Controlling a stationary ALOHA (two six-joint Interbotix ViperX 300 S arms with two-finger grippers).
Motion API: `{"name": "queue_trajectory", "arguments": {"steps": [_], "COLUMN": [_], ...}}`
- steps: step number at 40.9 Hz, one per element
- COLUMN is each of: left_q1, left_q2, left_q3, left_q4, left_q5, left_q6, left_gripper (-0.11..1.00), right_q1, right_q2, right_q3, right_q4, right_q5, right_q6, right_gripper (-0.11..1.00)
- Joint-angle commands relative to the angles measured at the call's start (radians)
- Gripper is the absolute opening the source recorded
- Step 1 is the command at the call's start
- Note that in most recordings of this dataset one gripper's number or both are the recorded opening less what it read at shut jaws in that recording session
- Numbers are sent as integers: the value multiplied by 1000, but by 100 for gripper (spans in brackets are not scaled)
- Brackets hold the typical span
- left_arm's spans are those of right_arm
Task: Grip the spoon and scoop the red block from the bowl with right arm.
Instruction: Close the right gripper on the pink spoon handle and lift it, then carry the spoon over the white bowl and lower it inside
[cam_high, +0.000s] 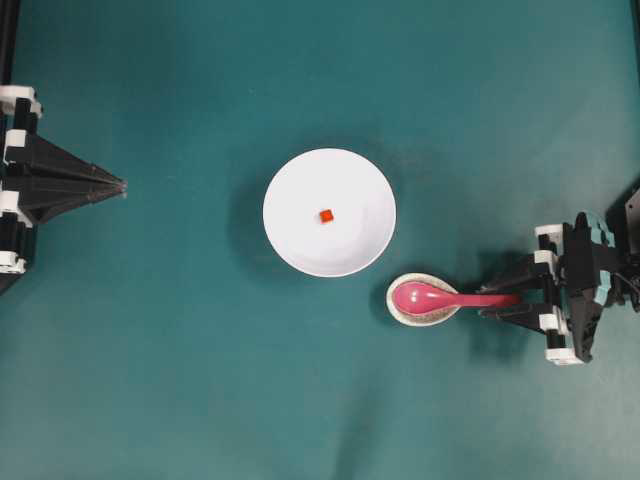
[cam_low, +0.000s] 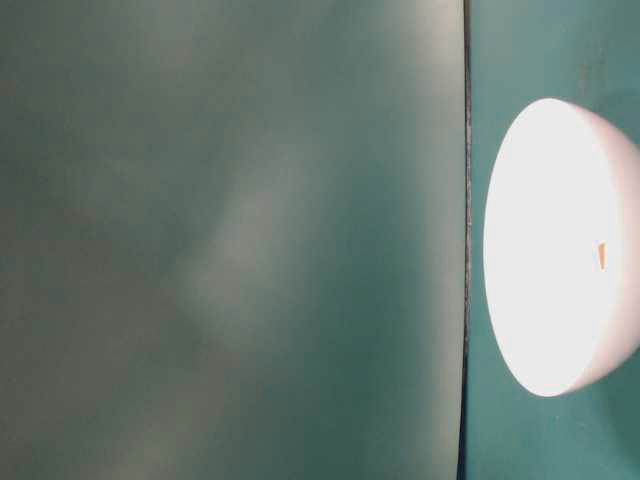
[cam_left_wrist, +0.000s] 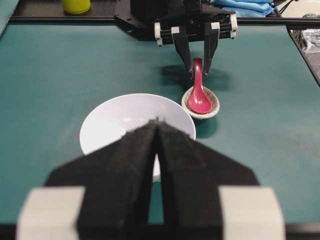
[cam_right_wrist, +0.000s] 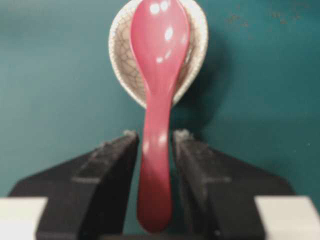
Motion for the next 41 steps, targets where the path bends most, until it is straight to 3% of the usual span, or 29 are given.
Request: {"name": "queue_trajectory", "arguments": {"steps": [1,14,22,32,37,41], "left_q1": [-3,-3,-3,-3,-3,-3], "left_q2": [8,8,8,8,8,8], "left_q3": [-9,-6,-5,-5,-5,-5], "left_q4": [3,3,3,3,3,3], "left_q5": [-5,-3,-2,-2,-2,-2], "left_q6": [0,0,0,0,0,0], "left_gripper": [0,0,0,0,0,0], "right_q1": [5,5,5,-2,-38,-106], "right_q2": [-6,-6,-14,-121,-242,-353], "right_q3": [-11,-17,-26,-55,-87,-141], "right_q4": [9,55,55,55,55,55], "right_q5": [-5,-9,-23,2,95,249], "right_q6": [-3,-58,-74,-98,-160,-212], "right_gripper": [41,31,23,22,22,22]}}
